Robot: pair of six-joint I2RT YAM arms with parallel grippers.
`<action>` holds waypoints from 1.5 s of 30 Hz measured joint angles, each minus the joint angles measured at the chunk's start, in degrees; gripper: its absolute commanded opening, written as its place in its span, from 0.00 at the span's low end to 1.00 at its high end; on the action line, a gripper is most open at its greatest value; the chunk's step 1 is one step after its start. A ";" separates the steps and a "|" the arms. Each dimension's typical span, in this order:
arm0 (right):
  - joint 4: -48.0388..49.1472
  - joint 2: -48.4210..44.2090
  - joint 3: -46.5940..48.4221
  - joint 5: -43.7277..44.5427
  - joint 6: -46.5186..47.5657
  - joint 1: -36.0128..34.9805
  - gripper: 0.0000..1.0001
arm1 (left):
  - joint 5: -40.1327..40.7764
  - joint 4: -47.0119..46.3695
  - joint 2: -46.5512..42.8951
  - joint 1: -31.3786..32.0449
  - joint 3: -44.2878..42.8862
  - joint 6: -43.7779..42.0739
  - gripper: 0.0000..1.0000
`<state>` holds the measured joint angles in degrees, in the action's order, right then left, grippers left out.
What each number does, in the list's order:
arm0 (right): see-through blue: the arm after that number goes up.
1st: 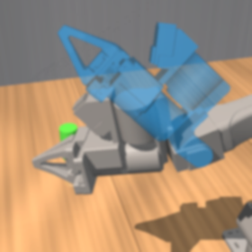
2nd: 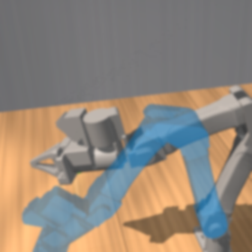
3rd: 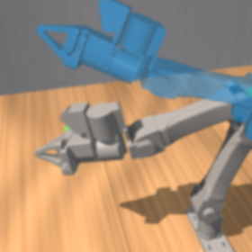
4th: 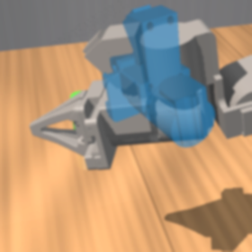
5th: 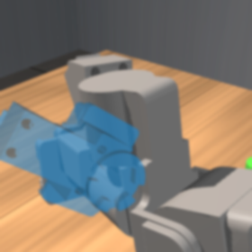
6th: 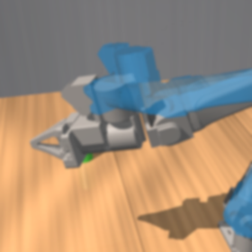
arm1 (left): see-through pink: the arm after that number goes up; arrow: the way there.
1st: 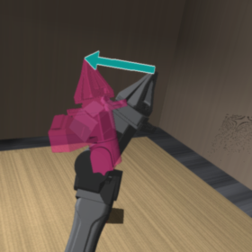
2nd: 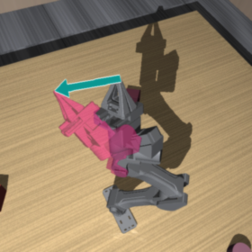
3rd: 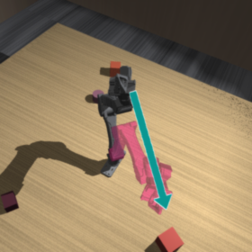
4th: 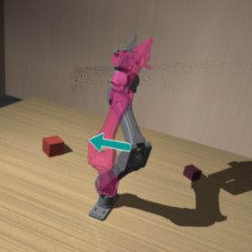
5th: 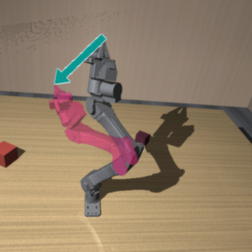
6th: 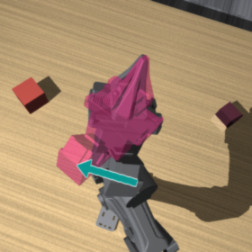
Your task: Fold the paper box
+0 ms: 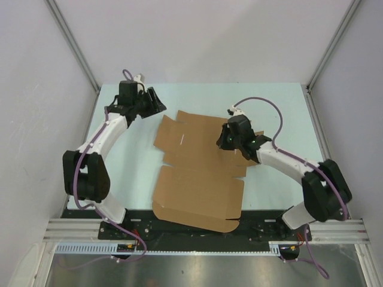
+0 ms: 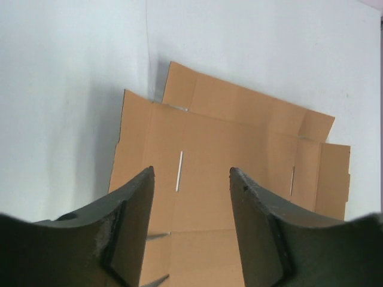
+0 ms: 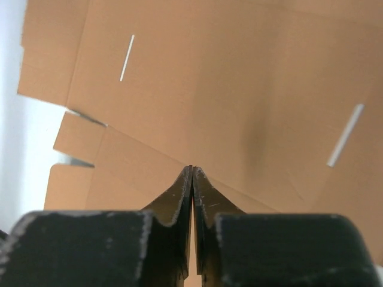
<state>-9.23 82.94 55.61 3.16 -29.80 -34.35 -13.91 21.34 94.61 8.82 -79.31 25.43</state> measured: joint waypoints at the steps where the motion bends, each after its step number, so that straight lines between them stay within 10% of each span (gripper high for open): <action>1: 1.33 2.10 -0.04 -1.11 -0.26 0.33 0.00 | -0.37 -1.90 -0.35 0.00 1.40 1.40 0.44; 6: 7.58 10.12 -0.09 -5.51 -1.95 2.99 0.00 | -1.38 -7.21 4.39 0.55 2.64 4.96 0.31; 22: 20.94 24.70 -0.11 -12.72 -6.62 9.46 0.00 | 9.01 -6.69 19.02 5.57 -13.44 9.25 0.33; 45: 23.26 26.03 -0.09 -14.01 -6.27 9.35 0.00 | 18.23 6.99 37.81 7.13 -30.05 7.58 0.05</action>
<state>14.02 108.97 55.53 -10.85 -36.07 -24.99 4.32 28.34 132.42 15.94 -109.36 33.01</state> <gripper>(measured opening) 0.009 0.049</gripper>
